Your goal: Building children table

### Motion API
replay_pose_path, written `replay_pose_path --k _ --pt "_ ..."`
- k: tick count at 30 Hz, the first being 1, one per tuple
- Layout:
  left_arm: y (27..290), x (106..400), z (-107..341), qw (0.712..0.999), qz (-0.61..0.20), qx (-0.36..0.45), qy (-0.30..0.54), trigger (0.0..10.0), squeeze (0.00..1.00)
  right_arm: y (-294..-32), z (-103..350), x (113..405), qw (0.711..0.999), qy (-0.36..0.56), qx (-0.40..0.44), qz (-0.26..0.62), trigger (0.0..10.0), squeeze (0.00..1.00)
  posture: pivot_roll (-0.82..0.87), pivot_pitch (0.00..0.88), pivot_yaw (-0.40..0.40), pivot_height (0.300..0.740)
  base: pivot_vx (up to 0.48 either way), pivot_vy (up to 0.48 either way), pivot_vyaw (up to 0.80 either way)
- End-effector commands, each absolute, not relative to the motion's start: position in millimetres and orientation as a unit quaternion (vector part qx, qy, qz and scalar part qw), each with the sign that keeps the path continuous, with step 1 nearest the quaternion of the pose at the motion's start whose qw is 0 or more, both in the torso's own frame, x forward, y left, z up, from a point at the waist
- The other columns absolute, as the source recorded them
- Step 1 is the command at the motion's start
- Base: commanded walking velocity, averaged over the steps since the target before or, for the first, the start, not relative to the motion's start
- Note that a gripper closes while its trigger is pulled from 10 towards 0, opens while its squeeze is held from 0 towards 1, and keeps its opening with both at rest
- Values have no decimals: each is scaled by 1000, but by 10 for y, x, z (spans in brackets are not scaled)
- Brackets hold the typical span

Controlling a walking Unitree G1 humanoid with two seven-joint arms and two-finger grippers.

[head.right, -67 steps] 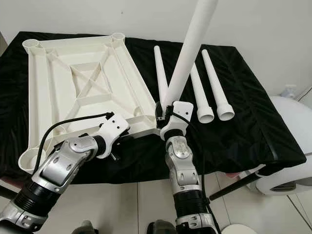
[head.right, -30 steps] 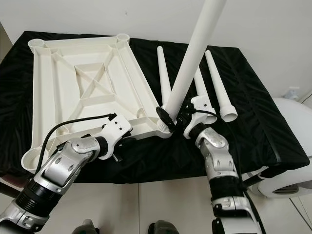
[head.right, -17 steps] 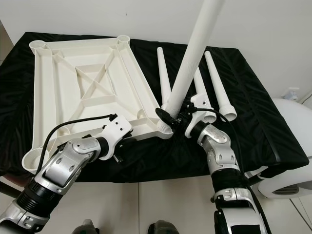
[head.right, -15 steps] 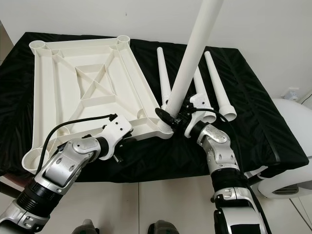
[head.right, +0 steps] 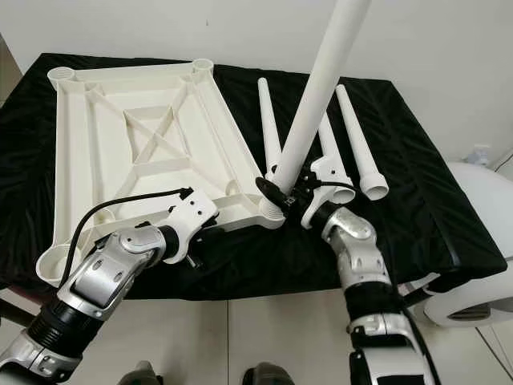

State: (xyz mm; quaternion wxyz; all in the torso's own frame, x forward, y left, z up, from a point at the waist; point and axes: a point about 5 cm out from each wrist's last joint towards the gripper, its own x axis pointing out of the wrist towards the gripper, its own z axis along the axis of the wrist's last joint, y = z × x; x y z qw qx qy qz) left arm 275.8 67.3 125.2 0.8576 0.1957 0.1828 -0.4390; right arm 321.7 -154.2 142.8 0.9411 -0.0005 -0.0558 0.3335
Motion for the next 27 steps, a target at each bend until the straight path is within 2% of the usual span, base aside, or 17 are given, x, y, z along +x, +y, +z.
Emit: replay_pose_path --k 1,15,27 --pt "589 2658 1120 838 -467 189 209 10000 0 -1476 1323 3199 949 -31 2 314 10000 0 4 29 -72 740 0 0 0" --pt "512 2588 1100 831 -481 188 209 10000 0 -1224 1297 3124 970 -37 23 239 10000 0 10 17 -71 740 0 0 0" --pt "520 2584 1100 830 -482 189 209 10000 0 -1113 1319 3109 983 -39 38 178 10000 0 18 12 -73 740 0 0 0"
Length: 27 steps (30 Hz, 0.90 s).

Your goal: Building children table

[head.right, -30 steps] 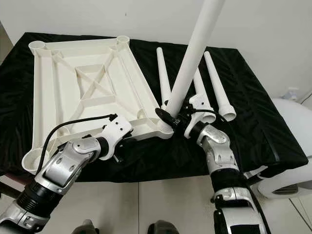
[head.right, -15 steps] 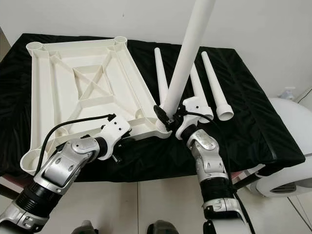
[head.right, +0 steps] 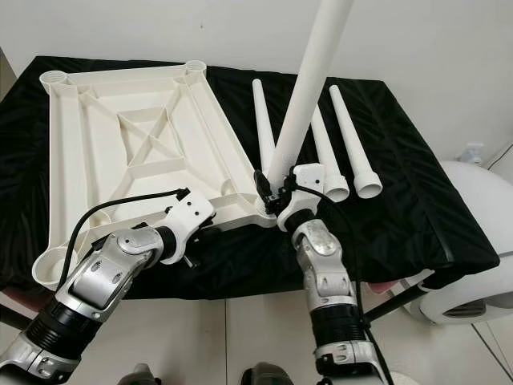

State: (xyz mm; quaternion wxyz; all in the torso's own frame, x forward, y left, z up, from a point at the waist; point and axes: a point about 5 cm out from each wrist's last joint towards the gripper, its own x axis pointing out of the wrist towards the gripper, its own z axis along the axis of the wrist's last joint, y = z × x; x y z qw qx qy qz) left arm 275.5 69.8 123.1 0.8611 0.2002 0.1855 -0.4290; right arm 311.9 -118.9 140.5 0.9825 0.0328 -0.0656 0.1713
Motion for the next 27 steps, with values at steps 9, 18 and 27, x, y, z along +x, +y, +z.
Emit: replay_pose_path --k 9,18,27 --pt "523 2574 1105 830 -482 189 209 10000 0 -1043 1307 3103 991 -31 43 123 10000 0 22 14 -73 740 0 0 0" --pt "505 2556 1106 830 -483 186 210 10000 0 -959 1296 3115 997 -22 45 52 10000 0 26 25 -76 740 0 0 0" --pt "514 2567 1114 833 -478 183 210 10000 0 -992 1314 3119 996 -24 55 59 10000 1000 25 33 -78 740 0 0 0"
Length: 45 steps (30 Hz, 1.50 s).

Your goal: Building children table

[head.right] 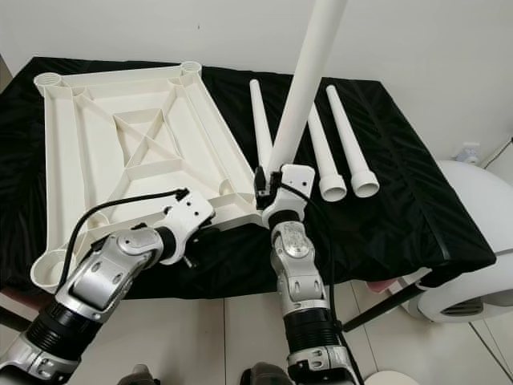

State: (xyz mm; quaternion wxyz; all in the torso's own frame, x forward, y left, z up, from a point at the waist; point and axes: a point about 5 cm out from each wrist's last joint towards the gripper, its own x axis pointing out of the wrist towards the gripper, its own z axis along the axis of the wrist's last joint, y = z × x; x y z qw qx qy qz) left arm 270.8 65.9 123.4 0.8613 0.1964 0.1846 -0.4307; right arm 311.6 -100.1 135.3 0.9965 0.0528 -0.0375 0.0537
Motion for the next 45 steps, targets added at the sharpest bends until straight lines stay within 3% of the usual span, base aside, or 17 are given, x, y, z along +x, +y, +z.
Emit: replay_pose_path --k 1,13,14,18,22,36,45 --pt "514 2568 1115 833 -478 182 210 10000 0 -996 1320 3116 996 -27 61 65 10000 1000 25 33 -78 740 0 0 0" --pt "505 2580 1121 835 -476 179 209 10000 0 -1146 1430 3115 992 -63 48 102 10000 1000 10 44 -78 740 0 0 0" --pt "502 2582 1122 835 -476 179 209 10000 0 -1169 1449 3116 988 -67 51 127 10000 0 10 44 -77 740 0 0 0" --pt "500 2582 1124 836 -475 179 209 10000 0 -1200 1464 3114 985 -71 51 151 10000 0 9 43 -77 740 0 0 0" --pt "500 2591 1129 836 -475 180 208 10000 0 -1377 1476 3144 971 -71 30 225 10000 0 6 42 -74 740 0 0 0" --pt "493 2600 1132 835 -476 181 207 10000 0 -1791 1415 3214 941 -27 -33 335 10000 0 3 35 -70 740 0 0 0" --pt "481 2590 1131 833 -480 182 207 10000 0 -1810 1349 3275 936 -18 -40 351 10000 0 8 30 -64 740 0 0 0"
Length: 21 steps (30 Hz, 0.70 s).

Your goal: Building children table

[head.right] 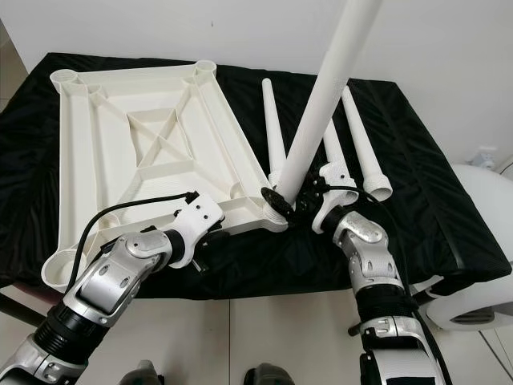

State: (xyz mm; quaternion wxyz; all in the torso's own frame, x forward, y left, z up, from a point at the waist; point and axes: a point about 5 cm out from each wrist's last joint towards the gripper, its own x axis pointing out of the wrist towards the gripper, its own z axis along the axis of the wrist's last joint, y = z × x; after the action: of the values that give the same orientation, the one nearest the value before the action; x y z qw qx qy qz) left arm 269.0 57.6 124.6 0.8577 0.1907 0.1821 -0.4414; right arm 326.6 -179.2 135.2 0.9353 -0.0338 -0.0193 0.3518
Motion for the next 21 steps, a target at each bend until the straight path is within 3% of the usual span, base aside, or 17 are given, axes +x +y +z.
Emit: replay_pose_path --k 1,10,11,12,13,14,21 --pt "480 2588 1129 833 -480 183 207 10000 0 -1808 1348 3283 936 -19 -40 350 10000 0 9 29 -64 740 0 0 0" --pt "479 2566 1124 830 -483 184 209 10000 0 -1752 1346 3308 932 -28 -24 361 10000 0 12 29 -60 740 0 0 0" --pt "477 2564 1123 830 -483 184 209 10000 0 -1747 1341 3310 931 -28 -22 363 4235 0 12 29 -60 740 0 0 0" --pt "477 2564 1123 830 -483 184 209 10000 0 -1747 1341 3310 931 -28 -22 363 4235 0 12 29 -60 740 0 0 0" --pt "476 2561 1122 830 -484 184 209 10000 0 -1743 1337 3308 930 -29 -20 365 3020 0 12 29 -60 740 0 0 0" --pt "475 2560 1122 830 -484 184 209 10000 0 -1742 1330 3308 930 -29 -18 367 0 0 13 29 -61 740 0 0 0" --pt "479 2550 1120 830 -484 183 210 10000 0 -1734 1300 3287 929 -30 -14 368 0 0 12 36 -62 740 0 0 0"
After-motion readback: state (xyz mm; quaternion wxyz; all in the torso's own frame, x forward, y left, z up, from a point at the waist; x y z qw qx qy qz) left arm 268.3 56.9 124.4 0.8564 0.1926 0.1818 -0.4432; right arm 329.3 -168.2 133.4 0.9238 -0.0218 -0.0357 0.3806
